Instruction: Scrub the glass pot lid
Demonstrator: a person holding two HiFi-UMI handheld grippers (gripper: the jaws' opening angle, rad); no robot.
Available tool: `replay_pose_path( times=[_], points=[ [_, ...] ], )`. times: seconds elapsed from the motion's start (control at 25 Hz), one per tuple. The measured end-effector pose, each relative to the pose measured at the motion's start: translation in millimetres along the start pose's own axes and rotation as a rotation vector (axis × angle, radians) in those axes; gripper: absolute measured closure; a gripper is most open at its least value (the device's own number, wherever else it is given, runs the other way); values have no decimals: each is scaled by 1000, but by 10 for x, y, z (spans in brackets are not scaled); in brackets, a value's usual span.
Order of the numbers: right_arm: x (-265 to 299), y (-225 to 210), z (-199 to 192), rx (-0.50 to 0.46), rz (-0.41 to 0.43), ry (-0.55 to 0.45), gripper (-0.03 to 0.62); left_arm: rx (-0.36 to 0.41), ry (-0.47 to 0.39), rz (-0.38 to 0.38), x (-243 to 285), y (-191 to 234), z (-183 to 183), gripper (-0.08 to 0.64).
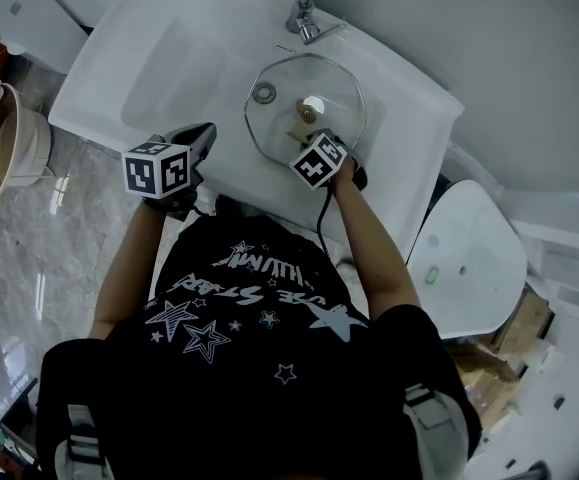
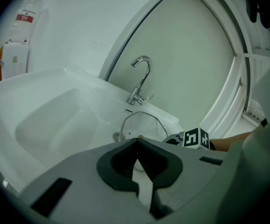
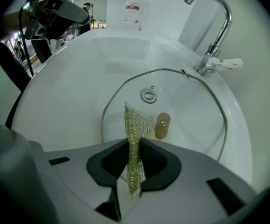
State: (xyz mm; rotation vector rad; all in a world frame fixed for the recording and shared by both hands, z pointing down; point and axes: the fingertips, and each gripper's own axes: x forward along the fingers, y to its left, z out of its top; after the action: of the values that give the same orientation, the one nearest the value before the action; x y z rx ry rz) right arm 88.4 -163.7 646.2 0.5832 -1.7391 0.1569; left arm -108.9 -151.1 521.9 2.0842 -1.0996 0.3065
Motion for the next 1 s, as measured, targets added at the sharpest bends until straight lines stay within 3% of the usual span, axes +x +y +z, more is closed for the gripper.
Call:
replay_pose_path(
  times=[0.52,0.72,0.84,1.0],
  points=[
    [5,514,-70,-32,242,51,523,3,16,-16,-5,-46,-73,552],
    [-1,622,-63,-19,297,47,524,3,22,-13,-24,-25,-107,552],
    [-73,563,-5,-9,275,11,525,3,18,-13,-52,-23,-91,552],
    [-223,220,109,-76,140,-70,526,4,14,-15,-57,-2,-61,552]
  ],
)
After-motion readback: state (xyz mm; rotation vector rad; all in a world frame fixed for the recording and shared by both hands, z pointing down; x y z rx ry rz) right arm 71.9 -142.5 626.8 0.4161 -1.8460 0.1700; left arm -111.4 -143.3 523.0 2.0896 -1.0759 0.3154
